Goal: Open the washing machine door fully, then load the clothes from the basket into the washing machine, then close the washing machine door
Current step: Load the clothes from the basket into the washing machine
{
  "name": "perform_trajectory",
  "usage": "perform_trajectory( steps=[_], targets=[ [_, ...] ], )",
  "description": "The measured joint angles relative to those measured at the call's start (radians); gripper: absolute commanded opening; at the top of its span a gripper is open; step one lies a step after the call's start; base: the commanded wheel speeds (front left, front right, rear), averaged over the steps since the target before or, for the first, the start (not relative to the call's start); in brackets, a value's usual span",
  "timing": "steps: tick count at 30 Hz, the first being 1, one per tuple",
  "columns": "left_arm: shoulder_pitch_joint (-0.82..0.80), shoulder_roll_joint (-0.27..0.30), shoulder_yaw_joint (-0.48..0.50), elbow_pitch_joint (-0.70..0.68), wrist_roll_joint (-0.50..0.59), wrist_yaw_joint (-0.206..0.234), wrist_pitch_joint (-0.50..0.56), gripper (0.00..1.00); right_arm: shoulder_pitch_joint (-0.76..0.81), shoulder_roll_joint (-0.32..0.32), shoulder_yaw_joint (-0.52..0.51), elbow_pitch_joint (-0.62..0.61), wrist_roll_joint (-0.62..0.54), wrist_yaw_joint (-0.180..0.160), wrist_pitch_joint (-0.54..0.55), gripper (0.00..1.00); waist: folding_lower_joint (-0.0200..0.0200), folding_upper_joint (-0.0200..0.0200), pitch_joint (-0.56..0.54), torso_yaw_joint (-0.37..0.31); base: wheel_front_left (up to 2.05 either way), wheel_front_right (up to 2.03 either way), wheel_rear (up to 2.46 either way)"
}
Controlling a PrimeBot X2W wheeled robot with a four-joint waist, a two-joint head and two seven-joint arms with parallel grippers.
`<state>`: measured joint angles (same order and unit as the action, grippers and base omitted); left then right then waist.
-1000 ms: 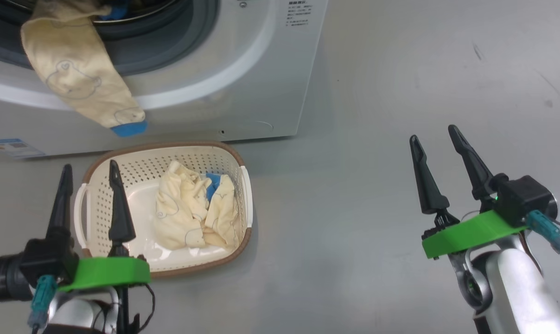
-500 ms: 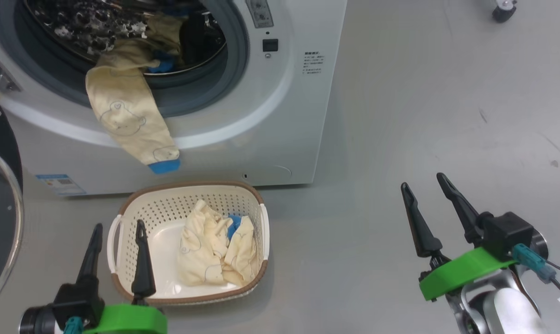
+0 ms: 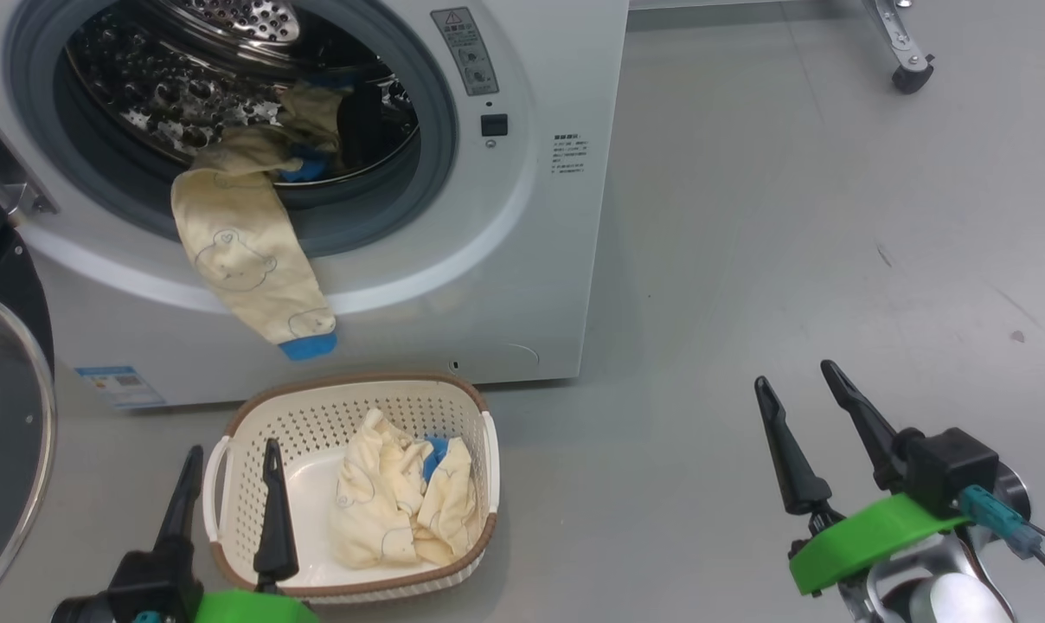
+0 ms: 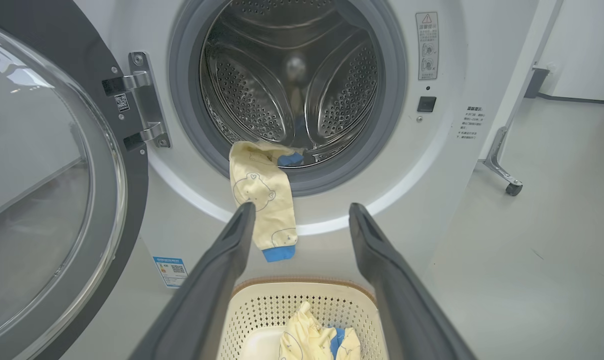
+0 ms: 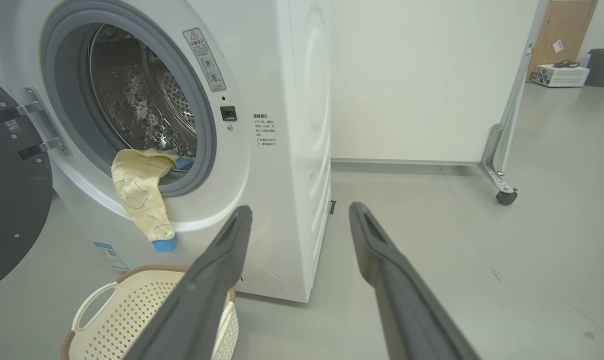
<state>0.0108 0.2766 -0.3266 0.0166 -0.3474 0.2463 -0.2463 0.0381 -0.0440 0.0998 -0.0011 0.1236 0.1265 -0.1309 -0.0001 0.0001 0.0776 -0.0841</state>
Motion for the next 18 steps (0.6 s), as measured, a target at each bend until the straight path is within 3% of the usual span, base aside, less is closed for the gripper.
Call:
perform_trajectory(
  steps=[18],
  targets=[
    [-0.001,0.0,-0.014,-0.003,0.0,0.0,0.009,1.0,0.0,0.0,-0.006,-0.014,0.008,0.0,0.005,1.0,0.0002,0.0,0.018,0.009,0.0,0.0,0.0]
  ],
)
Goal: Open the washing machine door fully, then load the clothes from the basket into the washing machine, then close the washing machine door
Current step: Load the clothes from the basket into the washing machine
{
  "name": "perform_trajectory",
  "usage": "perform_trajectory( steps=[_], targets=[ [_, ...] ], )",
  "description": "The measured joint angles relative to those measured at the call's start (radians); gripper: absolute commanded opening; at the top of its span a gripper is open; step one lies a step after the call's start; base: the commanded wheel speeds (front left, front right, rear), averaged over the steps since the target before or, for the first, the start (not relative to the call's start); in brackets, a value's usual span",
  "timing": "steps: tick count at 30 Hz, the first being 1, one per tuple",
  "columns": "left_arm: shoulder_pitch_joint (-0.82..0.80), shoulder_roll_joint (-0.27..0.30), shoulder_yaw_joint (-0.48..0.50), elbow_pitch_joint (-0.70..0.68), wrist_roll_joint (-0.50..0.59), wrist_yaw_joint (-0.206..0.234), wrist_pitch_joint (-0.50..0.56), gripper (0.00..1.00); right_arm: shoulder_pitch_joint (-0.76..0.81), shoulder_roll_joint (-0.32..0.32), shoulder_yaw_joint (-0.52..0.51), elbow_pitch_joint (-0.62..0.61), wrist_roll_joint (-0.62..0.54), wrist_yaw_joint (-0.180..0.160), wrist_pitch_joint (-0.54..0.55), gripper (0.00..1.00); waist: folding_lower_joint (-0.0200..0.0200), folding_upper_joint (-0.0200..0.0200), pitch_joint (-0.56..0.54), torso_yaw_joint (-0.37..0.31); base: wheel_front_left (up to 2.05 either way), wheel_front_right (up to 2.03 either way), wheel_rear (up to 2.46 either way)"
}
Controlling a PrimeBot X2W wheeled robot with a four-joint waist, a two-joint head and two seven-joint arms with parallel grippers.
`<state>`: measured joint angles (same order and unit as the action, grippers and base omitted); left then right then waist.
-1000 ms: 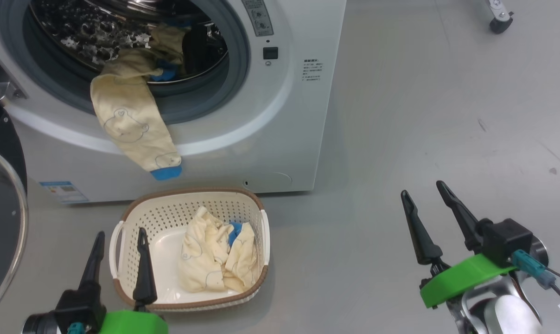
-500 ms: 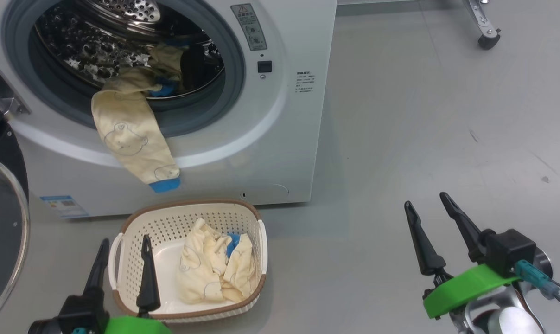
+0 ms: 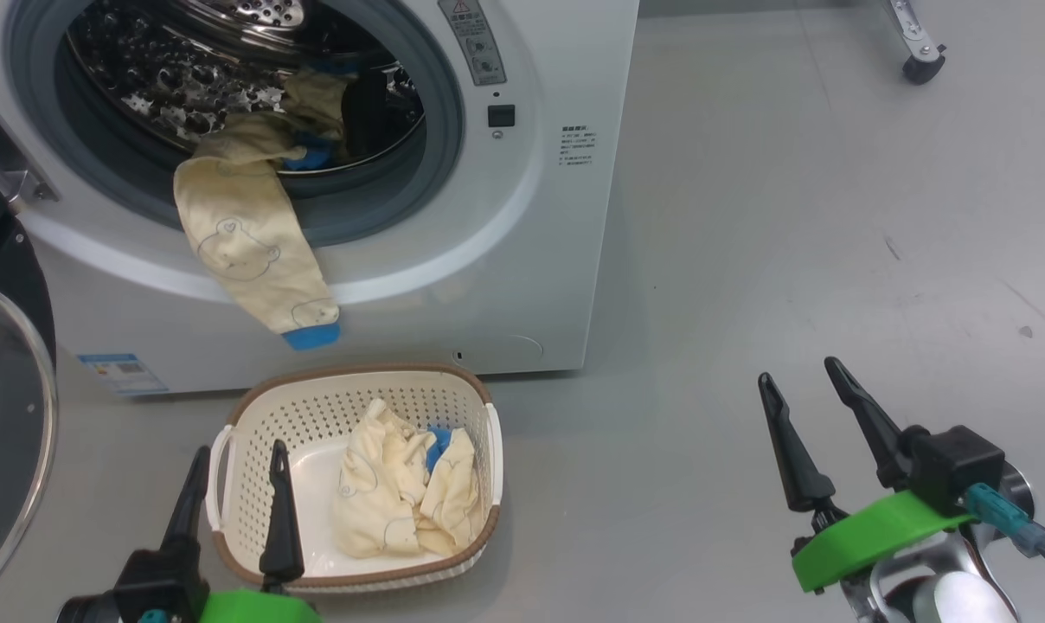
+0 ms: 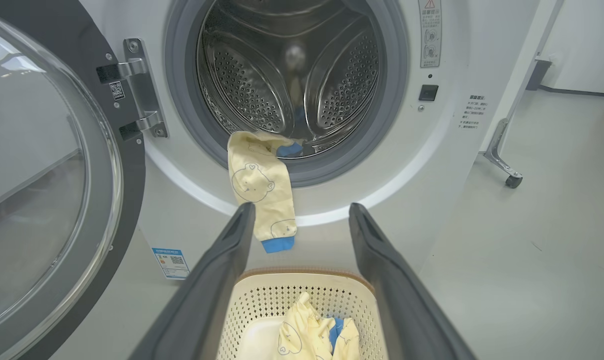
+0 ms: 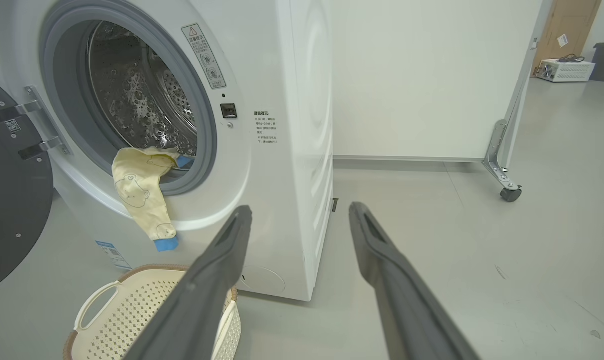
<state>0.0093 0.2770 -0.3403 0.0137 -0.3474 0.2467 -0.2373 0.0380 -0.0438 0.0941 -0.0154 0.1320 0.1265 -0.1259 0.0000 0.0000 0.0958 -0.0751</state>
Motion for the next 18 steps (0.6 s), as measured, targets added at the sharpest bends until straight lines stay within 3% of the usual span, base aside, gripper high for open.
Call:
perform_trajectory(
  steps=[11,18],
  targets=[
    [-0.018,-0.001,-0.006,0.007,0.0,0.0,0.0,1.0,-0.002,0.0,0.0,-0.002,0.0,0.0,0.0,1.0,-0.0001,0.0,0.026,0.005,0.0,0.0,0.0],
    [-0.128,-0.001,-0.018,0.053,0.0,-0.002,-0.001,1.0,-0.027,0.0,0.004,-0.007,0.009,0.0,-0.009,1.0,0.0,0.0,0.092,0.011,0.0,0.0,0.0]
  ],
)
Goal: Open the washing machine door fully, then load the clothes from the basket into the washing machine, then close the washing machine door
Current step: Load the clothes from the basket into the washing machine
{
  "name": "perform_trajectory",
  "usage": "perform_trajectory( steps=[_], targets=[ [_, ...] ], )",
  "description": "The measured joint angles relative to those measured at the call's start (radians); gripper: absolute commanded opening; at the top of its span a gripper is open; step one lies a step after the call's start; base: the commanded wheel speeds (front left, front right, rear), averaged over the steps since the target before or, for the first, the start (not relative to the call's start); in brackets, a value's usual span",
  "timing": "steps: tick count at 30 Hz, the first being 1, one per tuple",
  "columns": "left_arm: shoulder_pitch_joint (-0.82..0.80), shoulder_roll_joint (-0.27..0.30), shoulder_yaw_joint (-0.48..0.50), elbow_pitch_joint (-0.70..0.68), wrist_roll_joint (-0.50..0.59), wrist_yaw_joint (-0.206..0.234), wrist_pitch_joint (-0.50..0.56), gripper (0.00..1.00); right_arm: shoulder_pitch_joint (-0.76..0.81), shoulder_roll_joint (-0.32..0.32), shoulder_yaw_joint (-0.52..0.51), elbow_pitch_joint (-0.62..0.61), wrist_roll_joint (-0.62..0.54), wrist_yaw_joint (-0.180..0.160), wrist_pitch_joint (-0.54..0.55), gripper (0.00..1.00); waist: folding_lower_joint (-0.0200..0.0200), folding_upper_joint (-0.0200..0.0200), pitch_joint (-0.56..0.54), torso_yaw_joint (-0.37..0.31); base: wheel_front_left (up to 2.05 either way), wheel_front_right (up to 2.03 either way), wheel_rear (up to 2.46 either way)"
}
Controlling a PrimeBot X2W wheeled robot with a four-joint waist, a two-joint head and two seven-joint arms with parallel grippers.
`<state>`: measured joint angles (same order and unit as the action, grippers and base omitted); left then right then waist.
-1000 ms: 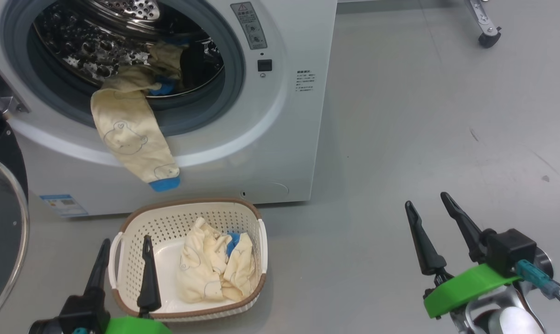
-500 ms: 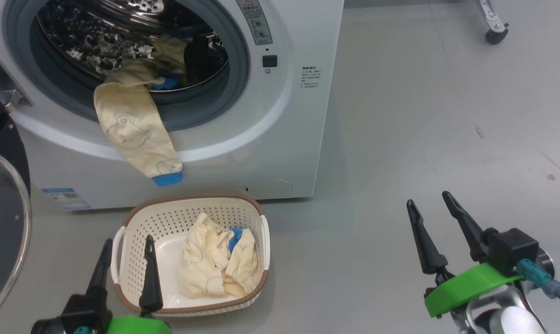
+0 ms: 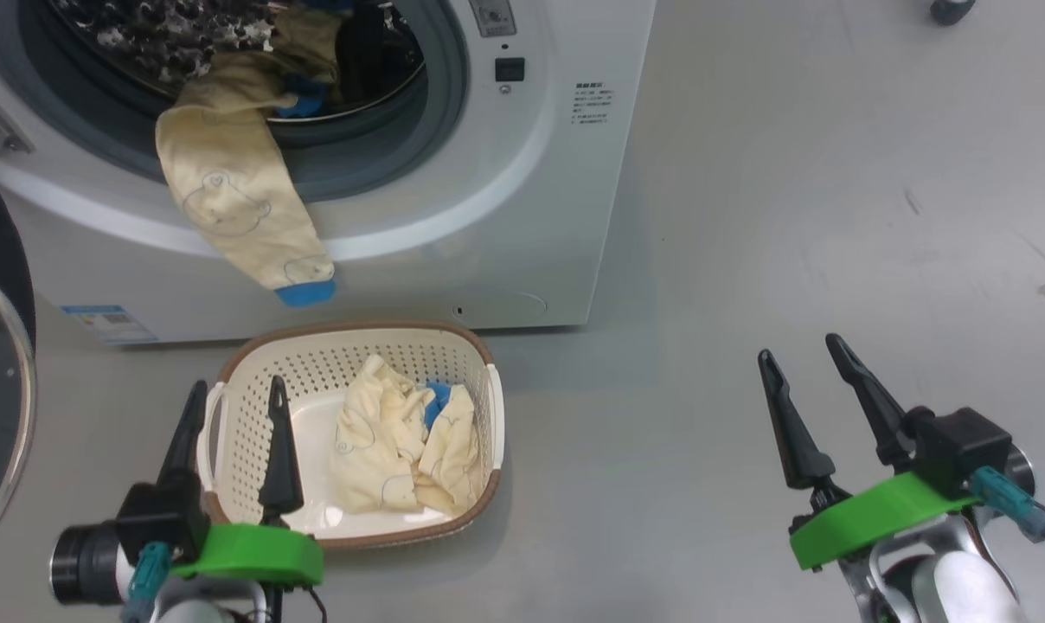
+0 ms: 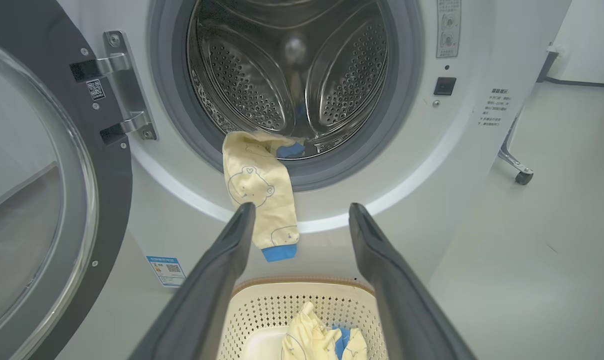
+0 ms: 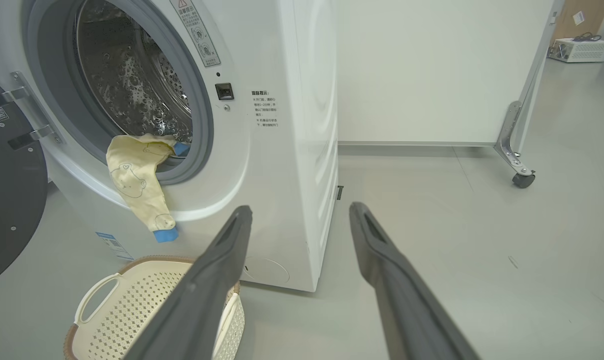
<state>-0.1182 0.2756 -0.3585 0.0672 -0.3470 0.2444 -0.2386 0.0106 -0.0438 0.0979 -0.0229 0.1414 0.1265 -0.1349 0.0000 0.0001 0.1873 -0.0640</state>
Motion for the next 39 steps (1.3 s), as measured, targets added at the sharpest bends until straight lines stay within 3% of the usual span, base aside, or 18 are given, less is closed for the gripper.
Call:
perform_trajectory(
  steps=[8,17,27,32,39],
  targets=[
    [-0.209,-0.015,-0.012,0.146,0.001,-0.01,0.003,1.0,-0.105,0.0,0.012,-0.01,0.001,0.0,-0.025,1.0,0.0002,0.0,0.131,0.004,0.0,0.0,0.0],
    [-0.482,-0.03,-0.019,0.363,-0.008,-0.083,0.072,1.0,-0.224,0.0,0.037,-0.006,0.015,0.0,-0.06,1.0,0.0003,-0.0001,0.29,-0.013,0.0,0.0,0.0],
    [-0.739,-0.029,0.019,0.66,-0.063,-0.139,0.153,1.0,-0.303,-0.001,0.073,0.044,0.071,0.0,-0.107,1.0,0.0001,-0.0001,0.425,-0.096,0.0,0.0,0.0],
    [-0.852,-0.002,0.042,0.768,-0.078,-0.156,0.179,1.0,-0.332,-0.002,0.093,0.062,0.09,0.0,-0.113,1.0,0.0001,-0.0001,0.468,-0.141,0.0,0.0,0.0],
    [-0.957,0.022,0.05,0.877,-0.077,-0.149,0.205,1.0,-0.355,-0.002,0.103,0.072,0.115,0.0,-0.118,1.0,0.0001,-0.0001,0.505,-0.185,0.0,0.0,0.0]
  ],
)
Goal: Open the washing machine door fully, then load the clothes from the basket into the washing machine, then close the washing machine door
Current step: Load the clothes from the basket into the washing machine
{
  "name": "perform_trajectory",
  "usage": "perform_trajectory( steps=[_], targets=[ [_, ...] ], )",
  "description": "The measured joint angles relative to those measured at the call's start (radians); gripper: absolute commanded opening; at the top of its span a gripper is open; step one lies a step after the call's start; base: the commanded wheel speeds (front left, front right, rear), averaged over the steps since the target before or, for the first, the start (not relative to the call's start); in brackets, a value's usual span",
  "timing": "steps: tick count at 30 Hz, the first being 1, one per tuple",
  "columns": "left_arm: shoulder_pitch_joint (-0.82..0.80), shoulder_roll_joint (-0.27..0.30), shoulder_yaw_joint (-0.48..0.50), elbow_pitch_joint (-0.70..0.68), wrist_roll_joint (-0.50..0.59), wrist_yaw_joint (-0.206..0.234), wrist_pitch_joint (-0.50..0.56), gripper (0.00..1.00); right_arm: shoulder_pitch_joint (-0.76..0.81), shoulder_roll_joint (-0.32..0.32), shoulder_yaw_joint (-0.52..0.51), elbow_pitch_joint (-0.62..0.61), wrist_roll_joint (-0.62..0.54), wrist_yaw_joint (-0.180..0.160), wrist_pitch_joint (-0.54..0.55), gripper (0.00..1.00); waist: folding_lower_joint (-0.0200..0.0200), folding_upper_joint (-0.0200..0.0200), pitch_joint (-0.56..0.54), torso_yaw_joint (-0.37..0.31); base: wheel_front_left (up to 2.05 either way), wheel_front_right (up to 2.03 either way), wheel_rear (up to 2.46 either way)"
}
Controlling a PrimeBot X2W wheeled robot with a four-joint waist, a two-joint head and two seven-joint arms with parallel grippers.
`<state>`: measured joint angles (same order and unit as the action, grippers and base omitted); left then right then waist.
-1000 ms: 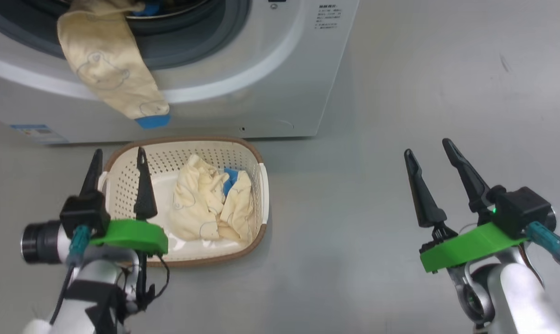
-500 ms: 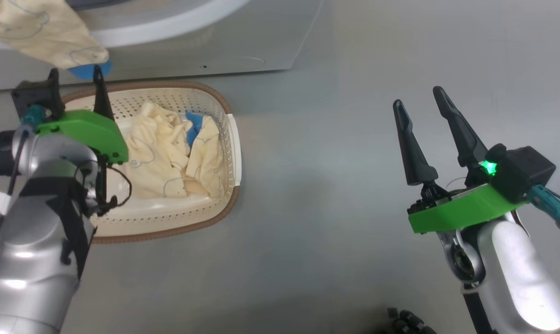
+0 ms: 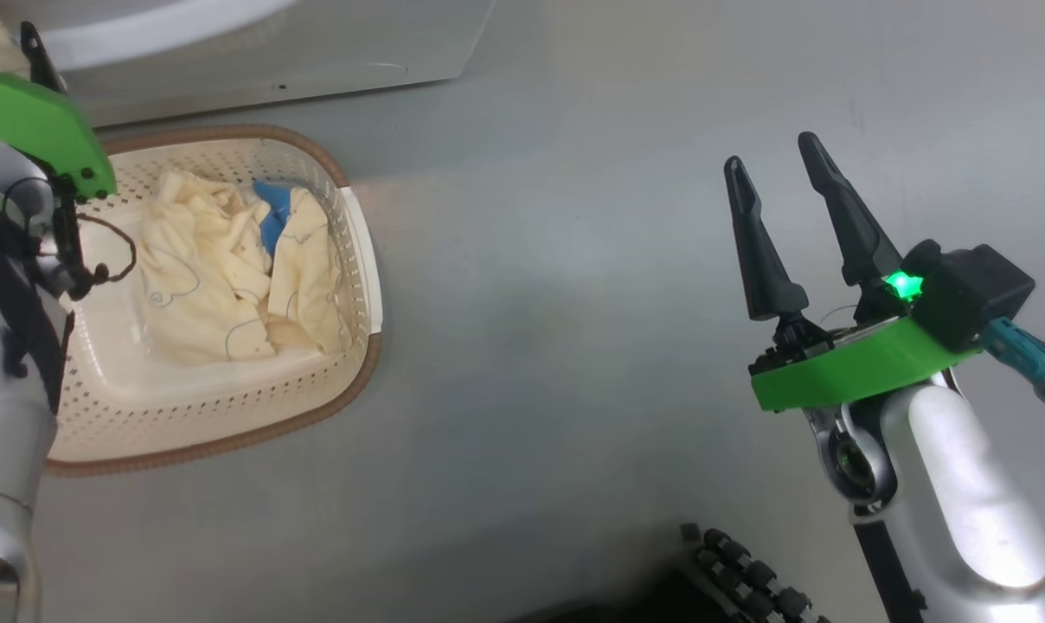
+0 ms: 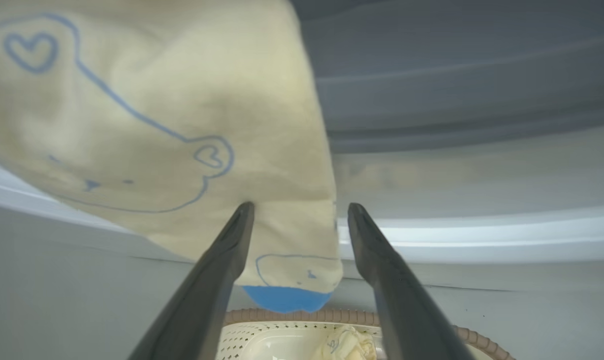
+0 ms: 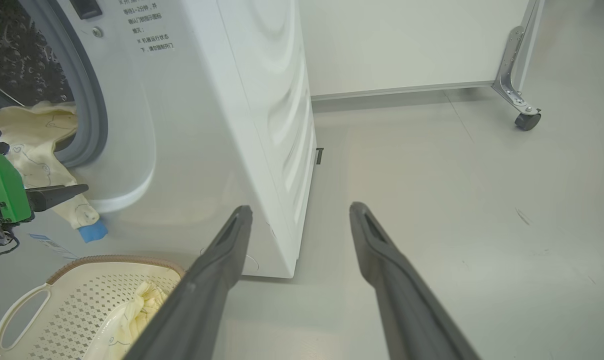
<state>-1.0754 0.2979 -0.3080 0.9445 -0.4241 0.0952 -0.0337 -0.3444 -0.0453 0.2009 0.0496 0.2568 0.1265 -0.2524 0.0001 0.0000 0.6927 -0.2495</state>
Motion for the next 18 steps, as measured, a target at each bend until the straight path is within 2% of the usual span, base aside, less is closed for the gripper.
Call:
perform_trajectory(
  steps=[2,3,5,6,14,18],
  targets=[
    [-0.013,0.0,0.001,0.028,0.0,0.004,0.005,1.0,-0.001,0.0,0.0,0.0,0.001,0.0,0.0,1.0,0.0,0.0,0.001,-0.005,0.0,0.0,0.0],
    [-0.016,0.0,0.001,0.036,0.0,0.004,0.005,0.93,-0.001,0.0,0.0,0.0,0.003,0.0,0.0,1.0,0.0,0.0,0.001,-0.006,0.0,0.0,0.0],
    [-0.022,0.0,0.0,0.058,0.0,0.012,0.005,0.18,-0.001,0.0,0.0,-0.001,0.008,0.0,0.0,1.0,-0.0001,0.0,-0.002,-0.006,0.0,0.0,0.0],
    [-0.025,0.0,-0.001,0.065,0.0,0.013,0.005,0.0,-0.001,0.0,0.0,-0.001,0.008,0.0,0.0,1.0,0.0,0.0,-0.004,-0.006,0.0,0.0,0.0],
    [-0.044,-0.018,-0.025,0.105,0.0,0.01,0.014,0.0,-0.001,0.0,-0.003,-0.001,0.008,0.0,0.0,1.0,-0.0002,0.0,-0.021,0.014,0.0,0.0,0.0],
    [-0.046,-0.041,-0.042,0.106,0.0,-0.017,0.055,0.0,0.0,0.0,-0.008,-0.001,0.006,0.0,0.0,1.0,-0.0002,0.0001,-0.036,0.03,0.0,0.0,0.0]
  ],
)
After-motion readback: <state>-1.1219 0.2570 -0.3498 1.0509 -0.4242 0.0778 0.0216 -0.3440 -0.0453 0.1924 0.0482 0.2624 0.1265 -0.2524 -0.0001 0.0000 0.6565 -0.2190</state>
